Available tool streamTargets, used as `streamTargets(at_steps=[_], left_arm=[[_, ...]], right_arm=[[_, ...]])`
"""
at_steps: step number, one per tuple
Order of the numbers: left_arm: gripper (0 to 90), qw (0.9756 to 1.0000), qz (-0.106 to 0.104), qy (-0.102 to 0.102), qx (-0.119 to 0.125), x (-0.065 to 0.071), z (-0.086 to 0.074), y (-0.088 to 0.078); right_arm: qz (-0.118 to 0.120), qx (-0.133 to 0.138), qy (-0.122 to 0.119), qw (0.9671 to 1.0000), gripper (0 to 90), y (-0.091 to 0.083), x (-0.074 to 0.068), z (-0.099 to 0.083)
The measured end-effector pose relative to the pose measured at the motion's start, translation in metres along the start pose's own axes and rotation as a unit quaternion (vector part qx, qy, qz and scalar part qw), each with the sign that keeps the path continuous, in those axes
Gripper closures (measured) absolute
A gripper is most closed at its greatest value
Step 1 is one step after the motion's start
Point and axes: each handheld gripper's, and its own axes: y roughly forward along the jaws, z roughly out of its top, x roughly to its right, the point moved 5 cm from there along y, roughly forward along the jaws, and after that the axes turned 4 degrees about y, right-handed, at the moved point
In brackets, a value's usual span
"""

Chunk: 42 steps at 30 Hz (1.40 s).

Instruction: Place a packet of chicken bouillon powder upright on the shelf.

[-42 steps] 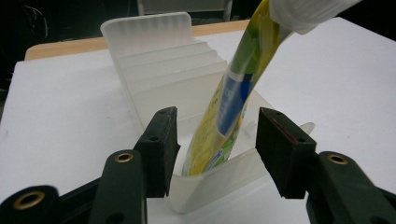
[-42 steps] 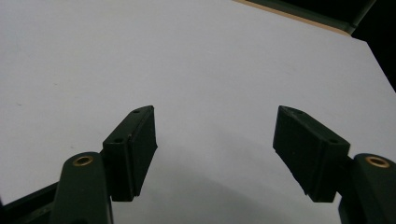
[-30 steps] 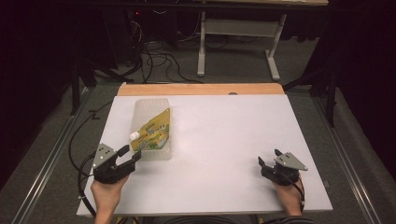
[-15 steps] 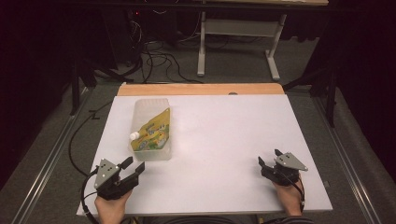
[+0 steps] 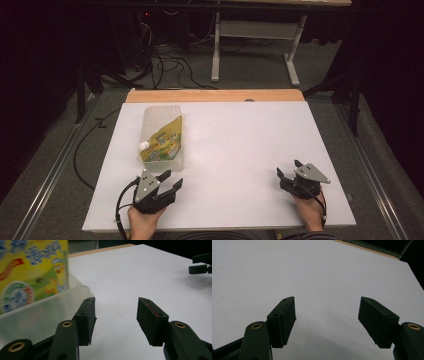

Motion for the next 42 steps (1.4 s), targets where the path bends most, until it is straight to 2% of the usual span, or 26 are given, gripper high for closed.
streamTargets(at_steps=[3, 8, 12, 16, 28, 35, 42], left_arm=[[49.0, 0.9999, -0.013, 0.005, -0.009, 0.006, -0.001, 0.014], [49.1, 0.9995, -0.027, 0.009, -0.012, 0.015, -0.001, 0.034], [49.1, 0.9991, -0.037, 0.013, -0.018, 0.021, -0.002, 0.046], [49.1, 0.9987, -0.044, 0.008, -0.024, 0.023, -0.003, 0.055], [49.0, 0.9982, -0.047, 0.0, -0.037, 0.024, -0.008, 0.074], [48.7, 0.9981, -0.039, 0.0, -0.047, 0.025, -0.012, 0.083], [47.2, 0.9982, -0.03, 0.0, -0.052, 0.023, -0.014, 0.085]], right_arm=[[0.0, 0.0, 0.0, 1.0, 30.8, 0.0, 0.0, 0.0], [0.001, 0.0, 0.0, 1.0, 30.8, 0.0, 0.0, 0.0], [0.001, 0.0, 0.0, 1.0, 30.8, 0.0, 0.0, 0.0], [-0.001, -0.001, 0.001, 1.0, 30.8, 0.0, 0.0, 0.0], [0.001, 0.0, 0.001, 1.0, 30.8, 0.0, 0.0, 0.0], [0.001, 0.0, 0.0, 1.0, 30.8, 0.0, 0.0, 0.0], [0.001, -0.001, -0.002, 1.0, 30.8, 0.0, -0.001, 0.0]])
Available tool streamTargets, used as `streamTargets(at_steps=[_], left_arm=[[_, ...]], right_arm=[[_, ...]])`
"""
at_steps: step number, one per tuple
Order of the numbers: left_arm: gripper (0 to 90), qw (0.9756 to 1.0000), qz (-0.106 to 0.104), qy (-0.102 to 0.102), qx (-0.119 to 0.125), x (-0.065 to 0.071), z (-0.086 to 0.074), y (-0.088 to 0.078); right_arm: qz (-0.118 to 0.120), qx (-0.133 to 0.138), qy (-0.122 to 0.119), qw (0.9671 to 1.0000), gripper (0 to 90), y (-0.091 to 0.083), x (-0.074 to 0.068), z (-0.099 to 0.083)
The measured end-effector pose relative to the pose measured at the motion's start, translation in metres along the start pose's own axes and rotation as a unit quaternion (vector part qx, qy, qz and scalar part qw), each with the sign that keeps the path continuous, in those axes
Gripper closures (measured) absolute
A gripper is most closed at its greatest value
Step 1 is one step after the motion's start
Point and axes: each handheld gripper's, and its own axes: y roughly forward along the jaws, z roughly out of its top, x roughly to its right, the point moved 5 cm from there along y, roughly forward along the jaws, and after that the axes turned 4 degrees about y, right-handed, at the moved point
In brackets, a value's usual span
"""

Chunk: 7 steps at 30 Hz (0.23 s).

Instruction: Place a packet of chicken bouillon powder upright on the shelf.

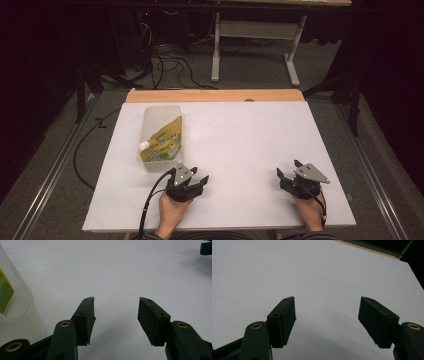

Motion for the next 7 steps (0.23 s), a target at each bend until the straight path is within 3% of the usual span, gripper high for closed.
streamTargets(at_steps=[7], left_arm=[[44.8, 1.0, 0.0, 0.0, -0.005, 0.0001, -0.0006, 0.0012]], right_arm=[[0.0, -0.001, 0.0, 1.0, 30.8, 0.0001, 0.0001, -0.0001]])
